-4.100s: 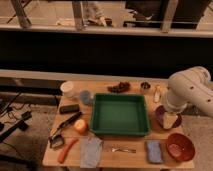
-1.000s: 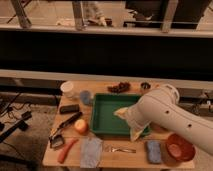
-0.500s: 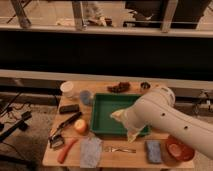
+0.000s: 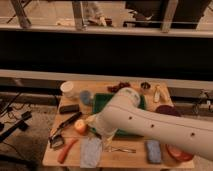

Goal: Place pepper in plastic cup

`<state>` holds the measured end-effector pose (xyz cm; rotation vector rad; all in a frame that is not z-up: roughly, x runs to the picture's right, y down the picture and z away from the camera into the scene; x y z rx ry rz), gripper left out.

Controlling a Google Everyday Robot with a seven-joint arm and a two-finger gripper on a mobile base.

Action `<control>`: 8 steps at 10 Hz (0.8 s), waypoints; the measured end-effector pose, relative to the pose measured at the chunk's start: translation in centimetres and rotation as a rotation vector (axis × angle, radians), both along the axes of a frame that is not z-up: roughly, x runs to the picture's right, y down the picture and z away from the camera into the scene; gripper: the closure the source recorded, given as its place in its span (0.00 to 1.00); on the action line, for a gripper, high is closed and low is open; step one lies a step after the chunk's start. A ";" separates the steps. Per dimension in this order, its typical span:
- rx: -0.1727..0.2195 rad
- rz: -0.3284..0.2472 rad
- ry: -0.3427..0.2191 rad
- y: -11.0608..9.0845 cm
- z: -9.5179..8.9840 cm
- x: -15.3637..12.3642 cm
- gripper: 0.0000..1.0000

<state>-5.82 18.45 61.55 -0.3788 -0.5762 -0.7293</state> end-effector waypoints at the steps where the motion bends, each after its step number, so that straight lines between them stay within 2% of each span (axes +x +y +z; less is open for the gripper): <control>1: -0.004 -0.019 -0.032 0.3 0.1 -1.9 0.20; 3: -0.026 -0.049 -0.101 1.0 1.6 -5.5 0.20; 4: -0.043 -0.057 -0.121 1.4 2.5 -6.5 0.20; 6: -0.065 -0.070 -0.133 2.0 3.9 -7.2 0.20; 8: -0.064 -0.069 -0.132 2.0 3.9 -7.1 0.20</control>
